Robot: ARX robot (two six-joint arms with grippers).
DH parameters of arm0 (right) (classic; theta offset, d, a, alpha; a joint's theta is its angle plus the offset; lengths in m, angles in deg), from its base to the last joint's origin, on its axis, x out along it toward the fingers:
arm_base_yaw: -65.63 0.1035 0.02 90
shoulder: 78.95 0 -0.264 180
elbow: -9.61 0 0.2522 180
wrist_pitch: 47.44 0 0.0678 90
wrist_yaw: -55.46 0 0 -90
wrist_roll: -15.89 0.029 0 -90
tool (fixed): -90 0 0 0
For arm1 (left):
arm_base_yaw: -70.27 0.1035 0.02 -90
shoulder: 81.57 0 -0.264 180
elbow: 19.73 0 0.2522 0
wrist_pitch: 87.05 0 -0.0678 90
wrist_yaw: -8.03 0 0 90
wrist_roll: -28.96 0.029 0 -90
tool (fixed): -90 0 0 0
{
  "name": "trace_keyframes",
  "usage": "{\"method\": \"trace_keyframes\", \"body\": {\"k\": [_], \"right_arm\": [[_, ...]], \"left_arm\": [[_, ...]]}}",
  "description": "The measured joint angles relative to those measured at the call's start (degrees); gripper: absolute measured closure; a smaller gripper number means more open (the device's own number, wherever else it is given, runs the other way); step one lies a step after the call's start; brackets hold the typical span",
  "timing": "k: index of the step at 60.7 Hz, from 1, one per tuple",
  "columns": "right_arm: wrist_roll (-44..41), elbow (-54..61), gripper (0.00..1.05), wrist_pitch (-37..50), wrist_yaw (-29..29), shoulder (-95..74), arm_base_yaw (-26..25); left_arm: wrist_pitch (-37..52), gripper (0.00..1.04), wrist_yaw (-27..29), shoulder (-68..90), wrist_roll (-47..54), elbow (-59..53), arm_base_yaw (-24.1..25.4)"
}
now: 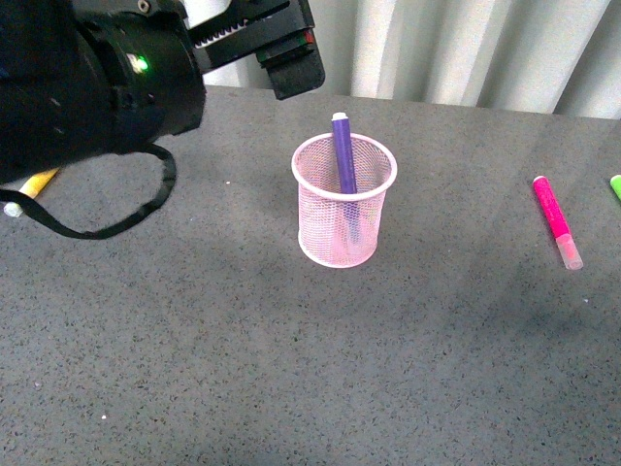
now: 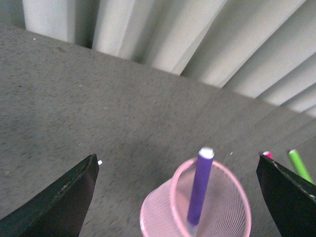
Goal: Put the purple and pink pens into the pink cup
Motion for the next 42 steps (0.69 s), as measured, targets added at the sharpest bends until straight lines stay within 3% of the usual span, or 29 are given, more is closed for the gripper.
{"method": "trace_keyframes", "body": {"k": [9,13,27,30,34,38,42], "right_arm": [[0.0,0.02,0.07,0.0,0.0,0.0,0.0],[0.0,0.0,0.07,0.0,-0.02,0.0,0.0],[0.0,0.0,0.07,0.0,-0.07,0.0,0.0],[0.0,0.0,0.07,0.0,-0.07,-0.02,0.0],[0.0,0.0,0.07,0.0,-0.04,0.0,0.0],[0.02,0.0,0.07,-0.02,0.2,-0.02,0.0],[0.0,0.0,0.07,-0.04,0.15,-0.02,0.0]], "left_arm": [[-23.96,0.07,-3.52,-11.56,14.69,-1.53,2.91],[-30.53,0.07,-5.05,-17.03,19.91,-4.42,5.05],[-33.59,0.07,-6.25,-25.55,24.59,-7.82,7.89],[-26.34,0.12,-1.14,-24.0,24.55,-9.99,7.23],[-6.12,0.24,7.82,-22.27,24.52,-17.14,7.17],[6.21,0.35,9.44,-23.06,24.5,-22.45,8.39],[12.87,0.46,9.01,-25.83,24.48,-25.09,9.9]]}}
